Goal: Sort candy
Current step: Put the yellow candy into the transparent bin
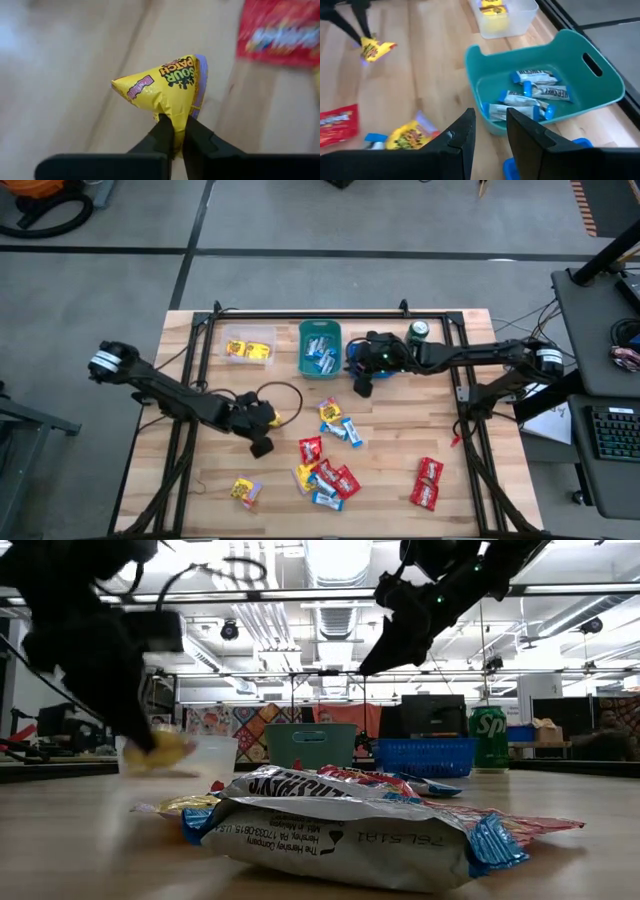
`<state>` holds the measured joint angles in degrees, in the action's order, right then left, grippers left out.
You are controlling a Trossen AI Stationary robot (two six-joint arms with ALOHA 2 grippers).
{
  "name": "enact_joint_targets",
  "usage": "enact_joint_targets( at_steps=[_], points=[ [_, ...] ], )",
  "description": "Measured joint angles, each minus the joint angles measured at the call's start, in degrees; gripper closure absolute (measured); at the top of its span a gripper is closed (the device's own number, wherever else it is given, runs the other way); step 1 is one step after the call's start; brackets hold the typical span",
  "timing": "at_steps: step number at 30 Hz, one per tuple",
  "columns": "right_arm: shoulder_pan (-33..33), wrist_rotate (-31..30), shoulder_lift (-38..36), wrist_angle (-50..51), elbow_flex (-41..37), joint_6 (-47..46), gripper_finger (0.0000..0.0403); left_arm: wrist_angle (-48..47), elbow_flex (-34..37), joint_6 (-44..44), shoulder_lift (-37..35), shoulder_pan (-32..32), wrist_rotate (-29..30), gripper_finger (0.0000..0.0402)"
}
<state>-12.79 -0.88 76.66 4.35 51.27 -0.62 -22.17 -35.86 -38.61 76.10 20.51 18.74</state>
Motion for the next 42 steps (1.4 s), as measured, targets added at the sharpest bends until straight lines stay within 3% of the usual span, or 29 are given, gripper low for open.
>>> enact_joint_targets(
  at_steps=[3, 8, 15, 20, 27, 34, 42],
  points=[
    [0.2, 1.1, -1.2, 0.7, 0.0, -1.0, 0.03, 0.1, 0.0, 3.0, -5.3, -2.0, 0.9, 0.0392],
    [0.6, 1.4, -2.6, 1.3, 0.0, -2.5, 0.03, -0.8, -2.0, 9.6, -13.1, -8.7, 8.7, 0.0394],
    [0.6, 1.4, -2.3, 1.5, 0.0, -4.1, 0.03, -8.1, -7.1, 18.8, -17.4, -26.2, 15.5, 0.0394],
    [0.6, 1.4, -2.2, 1.4, 0.0, -5.8, 0.03, -10.6, -7.3, 23.5, -16.2, -42.2, 10.7, 0.0394],
    [0.6, 1.3, -2.2, 1.4, 0.0, -7.7, 0.03, -12.5, -7.1, 26.3, -8.9, -60.0, -3.7, 0.0394],
    [0.6, 1.3, -2.2, 1.9, 0.0, -9.4, 0.03, -12.2, -7.8, 29.4, -2.4, -62.9, -4.4, 0.0371],
    [0.8, 1.3, -2.2, 4.0, 0.0, -14.6, 0.03, -12.4, -8.7, 30.4, 0.4, -62.8, -4.3, 0.031]
  ],
)
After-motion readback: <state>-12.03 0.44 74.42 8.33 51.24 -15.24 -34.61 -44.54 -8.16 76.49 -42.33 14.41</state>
